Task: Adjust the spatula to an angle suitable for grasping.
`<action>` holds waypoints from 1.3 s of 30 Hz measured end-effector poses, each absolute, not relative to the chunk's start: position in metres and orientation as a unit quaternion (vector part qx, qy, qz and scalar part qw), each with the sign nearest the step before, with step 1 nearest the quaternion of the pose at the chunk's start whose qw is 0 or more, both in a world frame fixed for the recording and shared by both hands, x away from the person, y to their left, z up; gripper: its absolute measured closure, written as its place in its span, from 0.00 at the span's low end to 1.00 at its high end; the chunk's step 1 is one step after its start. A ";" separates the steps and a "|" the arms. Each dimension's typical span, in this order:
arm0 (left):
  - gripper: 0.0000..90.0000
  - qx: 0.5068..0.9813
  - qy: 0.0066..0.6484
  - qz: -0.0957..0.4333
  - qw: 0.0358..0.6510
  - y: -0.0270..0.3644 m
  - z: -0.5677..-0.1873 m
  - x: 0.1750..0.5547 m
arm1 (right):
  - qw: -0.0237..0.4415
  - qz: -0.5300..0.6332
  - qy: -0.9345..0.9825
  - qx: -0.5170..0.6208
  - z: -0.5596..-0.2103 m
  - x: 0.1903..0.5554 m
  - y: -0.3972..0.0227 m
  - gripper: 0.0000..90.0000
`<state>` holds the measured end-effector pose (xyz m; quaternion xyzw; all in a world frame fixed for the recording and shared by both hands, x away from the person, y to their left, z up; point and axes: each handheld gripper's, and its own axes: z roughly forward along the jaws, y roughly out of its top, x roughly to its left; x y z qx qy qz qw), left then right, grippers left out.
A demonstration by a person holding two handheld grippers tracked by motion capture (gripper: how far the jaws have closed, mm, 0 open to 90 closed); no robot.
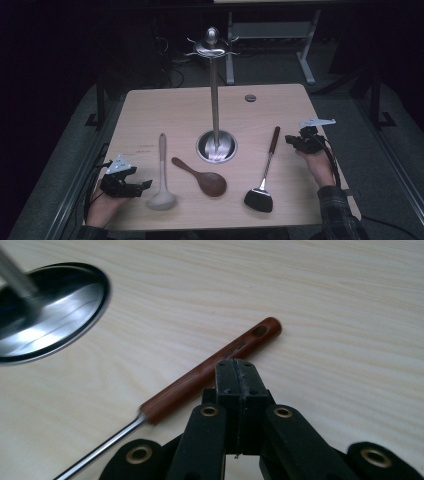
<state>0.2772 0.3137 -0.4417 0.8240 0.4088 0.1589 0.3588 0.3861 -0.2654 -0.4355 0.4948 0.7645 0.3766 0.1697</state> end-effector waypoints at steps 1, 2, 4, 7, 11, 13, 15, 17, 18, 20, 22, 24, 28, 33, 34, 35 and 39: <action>0.21 0.825 0.408 0.158 0.358 0.314 -0.442 0.277 | 0.172 0.372 0.764 0.498 -0.437 0.390 -0.264 1.00; 0.21 0.827 0.406 0.158 0.356 0.314 -0.442 0.277 | 0.174 0.371 0.764 0.499 -0.439 0.394 -0.263 1.00; 0.21 0.827 0.406 0.155 0.358 0.313 -0.443 0.277 | 0.173 0.367 0.764 0.501 -0.443 0.401 -0.263 1.00; 0.20 0.827 0.406 0.154 0.357 0.313 -0.444 0.277 | 0.166 0.362 0.766 0.505 -0.450 0.408 -0.261 1.00; 0.20 0.826 0.405 0.156 0.360 0.314 -0.444 0.277 | 0.163 0.350 0.776 0.499 -0.457 0.413 -0.256 1.00; 0.20 0.825 0.407 0.155 0.360 0.314 -0.445 0.278 | 0.160 0.345 0.781 0.496 -0.460 0.413 -0.253 1.00; 0.20 0.826 0.407 0.154 0.358 0.314 -0.446 0.277 | 0.158 0.343 0.785 0.492 -0.461 0.414 -0.250 1.00; 0.20 0.824 0.408 0.156 0.360 0.314 -0.445 0.276 | 0.155 0.342 0.787 0.490 -0.463 0.415 -0.248 1.00; 0.20 0.825 0.407 0.157 0.360 0.315 -0.445 0.276 | 0.153 0.340 0.789 0.489 -0.463 0.415 -0.247 1.00; 0.20 0.825 0.408 0.157 0.358 0.315 -0.445 0.276 | 0.151 0.341 0.791 0.485 -0.464 0.414 -0.245 1.00; 0.20 0.825 0.408 0.157 0.359 0.315 -0.446 0.276 | 0.149 0.342 0.791 0.484 -0.462 0.413 -0.242 1.00; 0.20 0.824 0.409 0.158 0.360 0.315 -0.446 0.276 | 0.145 0.344 0.793 0.482 -0.461 0.412 -0.239 1.00; 0.20 0.823 0.410 0.156 0.360 0.316 -0.446 0.275 | 0.150 0.346 0.800 0.467 -0.460 0.412 -0.233 1.00; 0.20 0.823 0.410 0.157 0.360 0.316 -0.445 0.276 | 0.136 0.350 0.804 0.460 -0.459 0.410 -0.223 1.00; 0.20 0.823 0.411 0.157 0.360 0.316 -0.446 0.276 | 0.136 0.350 0.807 0.456 -0.460 0.410 -0.221 1.00; 0.20 0.823 0.411 0.157 0.360 0.316 -0.446 0.276 | 0.135 0.348 0.809 0.454 -0.460 0.410 -0.219 1.00; 0.20 0.824 0.410 0.155 0.359 0.316 -0.446 0.276 | 0.132 0.345 0.814 0.449 -0.460 0.408 -0.213 1.00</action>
